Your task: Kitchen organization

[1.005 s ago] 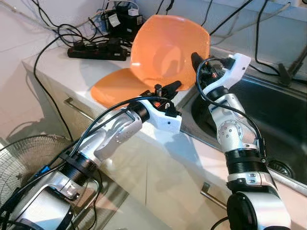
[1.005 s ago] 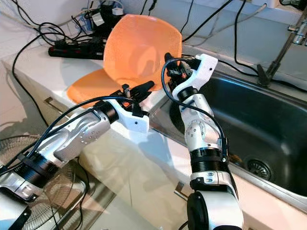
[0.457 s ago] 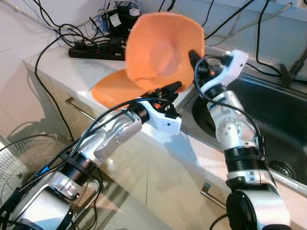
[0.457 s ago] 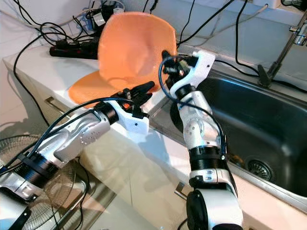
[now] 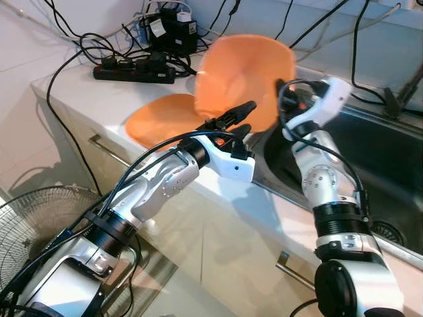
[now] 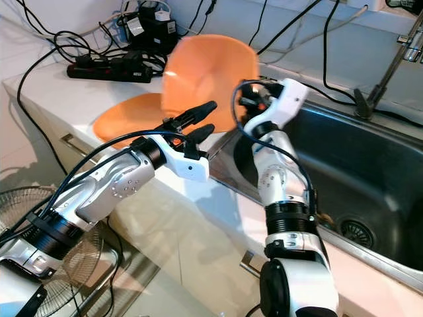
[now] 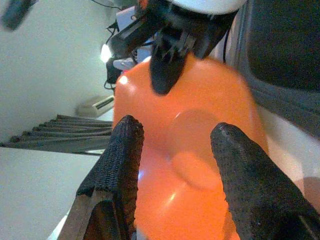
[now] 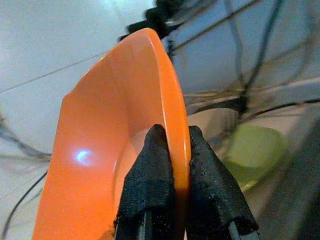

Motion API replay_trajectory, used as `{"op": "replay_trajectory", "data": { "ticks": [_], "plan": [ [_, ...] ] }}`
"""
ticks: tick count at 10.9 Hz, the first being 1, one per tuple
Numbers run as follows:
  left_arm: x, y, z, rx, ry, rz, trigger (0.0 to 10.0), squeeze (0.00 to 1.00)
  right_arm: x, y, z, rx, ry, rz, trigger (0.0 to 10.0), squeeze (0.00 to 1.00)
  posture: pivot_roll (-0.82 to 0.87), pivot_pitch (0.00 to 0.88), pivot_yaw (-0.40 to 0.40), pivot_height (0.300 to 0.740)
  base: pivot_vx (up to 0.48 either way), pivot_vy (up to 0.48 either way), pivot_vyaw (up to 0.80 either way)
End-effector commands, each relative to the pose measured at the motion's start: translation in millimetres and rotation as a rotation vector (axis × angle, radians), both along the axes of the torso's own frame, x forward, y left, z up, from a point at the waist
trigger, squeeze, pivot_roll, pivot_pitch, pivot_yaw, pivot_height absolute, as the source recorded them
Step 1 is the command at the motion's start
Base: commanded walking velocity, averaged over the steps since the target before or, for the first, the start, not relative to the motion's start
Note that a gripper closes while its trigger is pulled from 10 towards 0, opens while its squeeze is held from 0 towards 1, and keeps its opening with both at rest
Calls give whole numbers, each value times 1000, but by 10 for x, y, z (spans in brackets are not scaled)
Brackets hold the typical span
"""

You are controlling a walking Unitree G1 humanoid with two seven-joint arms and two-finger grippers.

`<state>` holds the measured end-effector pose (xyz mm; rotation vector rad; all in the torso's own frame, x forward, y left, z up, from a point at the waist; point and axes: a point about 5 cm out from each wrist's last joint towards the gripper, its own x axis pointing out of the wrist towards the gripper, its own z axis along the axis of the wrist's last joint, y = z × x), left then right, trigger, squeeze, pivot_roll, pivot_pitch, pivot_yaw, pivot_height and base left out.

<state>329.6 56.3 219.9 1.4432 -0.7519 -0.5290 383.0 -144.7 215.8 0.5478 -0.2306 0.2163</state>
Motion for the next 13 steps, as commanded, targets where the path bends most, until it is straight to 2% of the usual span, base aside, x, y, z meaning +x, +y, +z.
{"op": "replay_trajectory", "data": {
  "ticks": [1, 2, 3, 6, 8, 10, 11, 12, 13],
  "plan": [
    [-16, -8, 79, -41, -13, -7, 10000, 0, 18, -85, 142, 37, -52, -51, 0, 0, 227, 0, -25, 740, 0, 0, 0],
    [-29, -17, 79, -67, -1, -10, 10000, 0, 12, -213, 191, 127, -75, -116, 0, 0, 227, 0, -26, 740, 0, 0, 0],
    [-29, -9, 85, -99, 3, 2, 10000, 0, -8, -448, 235, 176, -96, -239, 0, 0, 223, 0, -24, 740, 0, 0, 0],
    [-32, 28, 84, -181, 43, 31, 10000, 0, -128, -927, 343, 293, -186, -455, 0, 0, 221, 8, -26, 740, 0, 0, 0],
    [-36, 52, 65, -216, 65, 46, 10000, 0, -177, -1094, 355, 309, -209, -543, 0, 0, 221, 8, -26, 740, 0, 0, 0],
    [-49, 61, 53, -232, 77, 56, 10000, 0, -198, -1155, 343, 286, -217, -588, 0, 0, 223, 10, -27, 740, 0, 0, 0],
    [-43, 77, 18, -268, 123, 66, 10000, 0, -200, -1176, 272, 201, -185, -633, 6196, 0, 223, 9, -25, 740, 0, 0, 0],
    [-34, 106, 13, -354, 186, 74, 10000, 0, -190, -1175, 208, 115, -146, -659, 10000, 0, 224, 9, -25, 740, 0, 0, 0],
    [-20, 145, 16, -529, 304, 74, 10000, 0, -178, -1149, 148, 14, -112, -678, 10000, 0, 224, 7, -25, 740, 0, 0, 0]
  ]
}}
